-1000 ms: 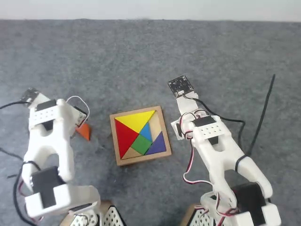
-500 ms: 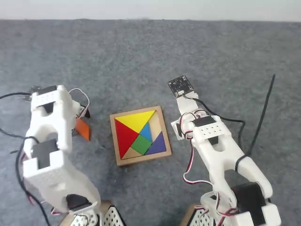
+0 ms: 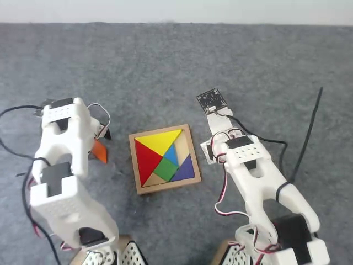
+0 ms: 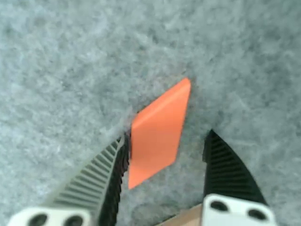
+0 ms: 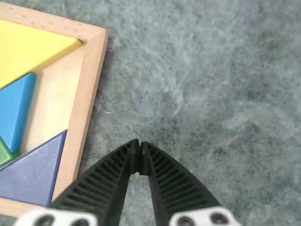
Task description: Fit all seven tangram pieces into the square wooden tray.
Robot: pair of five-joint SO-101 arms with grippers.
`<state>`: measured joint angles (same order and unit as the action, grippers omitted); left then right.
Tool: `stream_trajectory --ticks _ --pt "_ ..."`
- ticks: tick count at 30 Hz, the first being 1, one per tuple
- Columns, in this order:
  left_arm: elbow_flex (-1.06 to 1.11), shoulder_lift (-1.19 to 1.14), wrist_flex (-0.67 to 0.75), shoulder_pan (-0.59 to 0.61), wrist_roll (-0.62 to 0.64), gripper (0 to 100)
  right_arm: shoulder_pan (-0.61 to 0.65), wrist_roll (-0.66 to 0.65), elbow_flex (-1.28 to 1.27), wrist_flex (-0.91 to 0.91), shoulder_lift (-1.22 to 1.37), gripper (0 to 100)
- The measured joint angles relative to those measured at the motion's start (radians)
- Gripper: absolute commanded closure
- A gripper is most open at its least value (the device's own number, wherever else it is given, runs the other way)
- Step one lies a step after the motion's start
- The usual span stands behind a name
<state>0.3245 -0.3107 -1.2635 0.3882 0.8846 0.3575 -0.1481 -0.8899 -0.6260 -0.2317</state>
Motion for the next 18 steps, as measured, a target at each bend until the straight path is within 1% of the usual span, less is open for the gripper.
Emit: stream_trajectory --ticks 4,7,12,18 --pt "-0.002 0.000 0.005 -0.012 -0.026 92 0.000 0.000 0.000 0.000 0.000 99.0" --pt "-0.003 0.002 0.005 -0.014 -0.060 96 0.000 0.000 0.000 0.000 0.000 99.0" --pt "-0.005 0.003 0.005 -0.014 -0.075 96 0.000 0.000 0.000 0.000 0.000 99.0" --pt "-0.008 0.003 -0.002 -0.014 -0.126 96 0.000 0.000 -0.002 -0.011 0.000 99.0"
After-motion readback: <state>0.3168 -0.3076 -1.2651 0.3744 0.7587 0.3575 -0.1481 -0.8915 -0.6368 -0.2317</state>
